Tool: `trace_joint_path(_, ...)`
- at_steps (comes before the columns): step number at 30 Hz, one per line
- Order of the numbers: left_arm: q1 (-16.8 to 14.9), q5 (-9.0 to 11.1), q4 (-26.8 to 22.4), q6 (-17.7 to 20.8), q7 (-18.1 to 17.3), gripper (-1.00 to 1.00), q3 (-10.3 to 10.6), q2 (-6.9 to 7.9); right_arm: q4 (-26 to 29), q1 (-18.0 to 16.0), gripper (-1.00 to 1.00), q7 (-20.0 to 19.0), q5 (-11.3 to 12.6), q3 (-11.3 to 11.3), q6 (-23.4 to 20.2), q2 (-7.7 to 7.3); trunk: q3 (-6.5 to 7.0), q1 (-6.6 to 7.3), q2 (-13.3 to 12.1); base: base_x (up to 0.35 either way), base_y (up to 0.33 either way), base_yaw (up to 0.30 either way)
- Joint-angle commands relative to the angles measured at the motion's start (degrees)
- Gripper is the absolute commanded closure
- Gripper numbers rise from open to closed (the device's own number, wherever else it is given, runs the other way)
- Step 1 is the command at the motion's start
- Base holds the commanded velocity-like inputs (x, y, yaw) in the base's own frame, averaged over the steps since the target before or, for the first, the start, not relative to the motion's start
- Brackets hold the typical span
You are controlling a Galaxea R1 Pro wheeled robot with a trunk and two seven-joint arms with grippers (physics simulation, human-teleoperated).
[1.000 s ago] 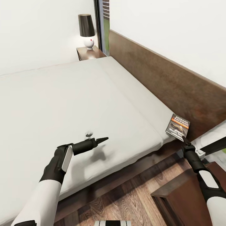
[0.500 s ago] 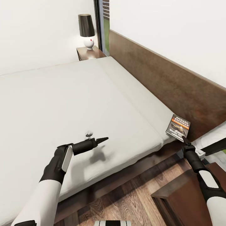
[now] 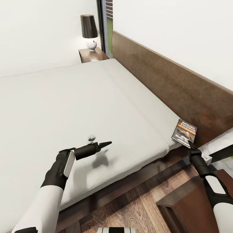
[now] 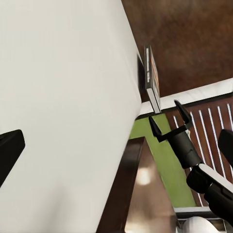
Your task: In the bedroom, move the book from the bed onto either nightstand, and place the two sandals side by side next to the bed.
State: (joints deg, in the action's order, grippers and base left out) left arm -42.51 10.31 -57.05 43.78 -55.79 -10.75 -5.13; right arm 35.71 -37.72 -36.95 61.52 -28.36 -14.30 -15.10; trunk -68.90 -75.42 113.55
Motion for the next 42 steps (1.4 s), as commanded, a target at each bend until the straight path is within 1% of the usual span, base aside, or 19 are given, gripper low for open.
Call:
trace_joint_path(1,-0.03,0.06,0.01,0.34,-0.16,-1.00,-0.15,-0.05,-0.03,-0.04,-1.00,-0.16,0.53,-0.12,-0.55,0.00,-0.03,0.00,0.01,0.130,0.000,0.000)
trace_joint_path(6,-0.03,0.06,0.01,0.34,-0.17,-1.00,-0.15,-0.05,-0.03,-0.05,-1.00,-0.16,0.53,-0.12,-0.55,-0.02,-0.03,0.00,0.01,0.140,0.000,0.000)
trace_joint_path(18,-0.03,0.06,0.01,0.34,-0.18,-1.00,-0.15,-0.05,0.01,-0.03,-1.00,-0.23,0.53,-0.14,-0.55,-0.02,-0.03,0.00,0.01,0.011,0.000,0.000)
trace_joint_path(19,-0.03,0.06,0.01,0.34,-0.18,-1.00,-0.15,-0.05,0.06,-0.03,1.00,-0.23,0.53,-0.13,-0.55,-0.02,-0.03,0.00,0.01,0.000,0.000,0.000)
trace_joint_path(42,0.01,0.06,0.14,0.34,-0.11,-1.00,-0.15,-0.05,0.15,-0.07,1.00,-0.32,0.54,-0.21,-0.64,-0.02,-0.03,0.00,0.01,0.000,0.000,0.000)
